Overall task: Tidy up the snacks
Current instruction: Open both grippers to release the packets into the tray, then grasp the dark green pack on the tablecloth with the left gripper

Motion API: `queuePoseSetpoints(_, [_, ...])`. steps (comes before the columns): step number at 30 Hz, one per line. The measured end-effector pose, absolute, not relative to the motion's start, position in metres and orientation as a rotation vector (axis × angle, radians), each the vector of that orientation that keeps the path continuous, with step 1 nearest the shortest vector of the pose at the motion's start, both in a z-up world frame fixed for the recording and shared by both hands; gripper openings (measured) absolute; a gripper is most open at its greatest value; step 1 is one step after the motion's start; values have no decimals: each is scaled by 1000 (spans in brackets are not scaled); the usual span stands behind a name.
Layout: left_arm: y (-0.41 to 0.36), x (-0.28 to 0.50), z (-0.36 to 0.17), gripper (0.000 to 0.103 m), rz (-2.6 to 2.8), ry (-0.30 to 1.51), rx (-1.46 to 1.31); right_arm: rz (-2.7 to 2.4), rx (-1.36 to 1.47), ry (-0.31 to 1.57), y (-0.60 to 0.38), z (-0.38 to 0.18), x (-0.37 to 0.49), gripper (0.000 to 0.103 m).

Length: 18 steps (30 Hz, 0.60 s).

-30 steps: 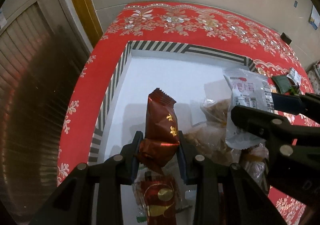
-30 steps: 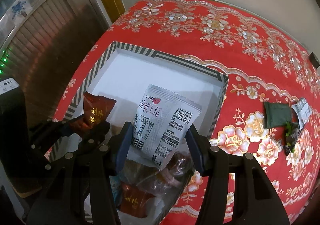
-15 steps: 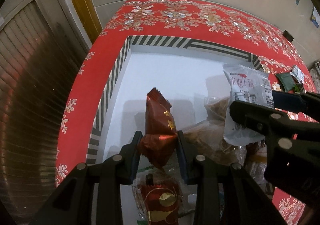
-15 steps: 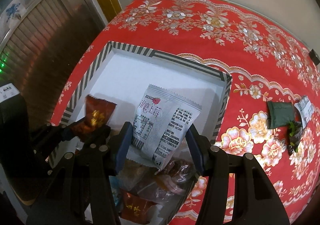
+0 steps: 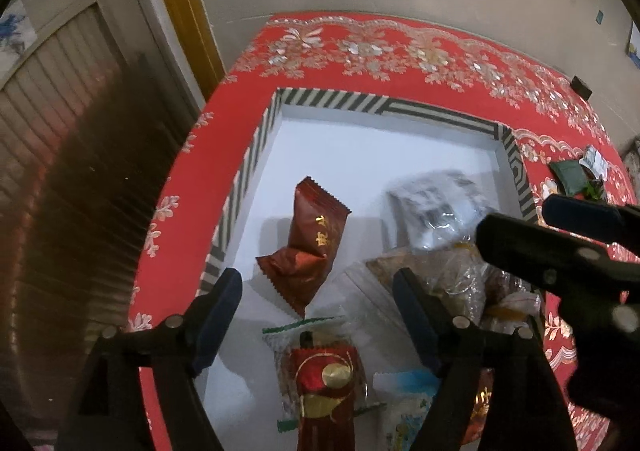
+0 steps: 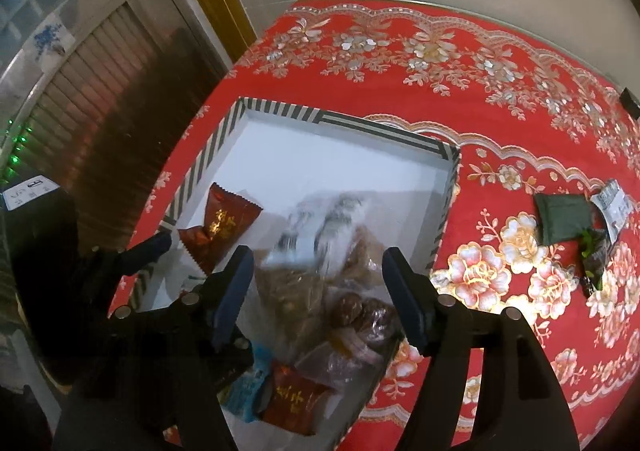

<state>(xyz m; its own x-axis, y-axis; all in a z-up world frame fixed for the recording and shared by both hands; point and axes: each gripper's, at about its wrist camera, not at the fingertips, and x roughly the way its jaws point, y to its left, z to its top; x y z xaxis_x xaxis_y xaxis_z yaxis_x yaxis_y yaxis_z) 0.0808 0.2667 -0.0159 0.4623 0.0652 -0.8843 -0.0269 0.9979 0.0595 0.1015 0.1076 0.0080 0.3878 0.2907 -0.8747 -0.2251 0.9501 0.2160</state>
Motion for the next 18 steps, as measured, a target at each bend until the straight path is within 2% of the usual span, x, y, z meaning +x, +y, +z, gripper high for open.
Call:
queuePoseSetpoints(2, [266,77,-12,81,72,1077,42,340,87,1109,104,12,97,73])
queuePoseSetpoints(9, [253,59,5,81,108,1038,11,305,172,1062,77,18,77,74])
queuePoseSetpoints(18, [151,59,13,82,-32,1012,84,121,174,1031,-25,0,57,74])
